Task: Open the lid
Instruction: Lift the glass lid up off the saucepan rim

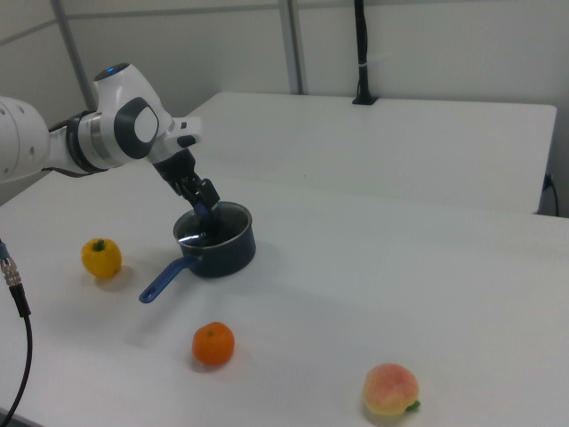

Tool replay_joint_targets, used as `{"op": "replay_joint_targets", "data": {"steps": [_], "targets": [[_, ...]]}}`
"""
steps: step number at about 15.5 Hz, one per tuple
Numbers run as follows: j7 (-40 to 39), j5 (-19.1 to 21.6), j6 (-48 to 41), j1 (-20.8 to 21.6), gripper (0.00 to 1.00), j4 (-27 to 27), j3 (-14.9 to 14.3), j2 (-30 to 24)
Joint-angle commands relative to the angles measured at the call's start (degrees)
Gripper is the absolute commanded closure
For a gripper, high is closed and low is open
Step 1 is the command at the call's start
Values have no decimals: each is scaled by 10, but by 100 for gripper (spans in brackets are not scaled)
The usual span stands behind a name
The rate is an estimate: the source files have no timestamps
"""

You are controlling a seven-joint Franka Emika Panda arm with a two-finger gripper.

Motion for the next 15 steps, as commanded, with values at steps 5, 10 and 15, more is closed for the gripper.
{"op": "replay_joint_targets", "data": {"steps": [5, 10, 15], "targets": [[12, -8, 1, -24, 95, -6, 28, -37], [10, -2, -8, -32, 95, -5, 31, -64], [-27, 24, -42, -52, 96, -5, 31, -107]]}}
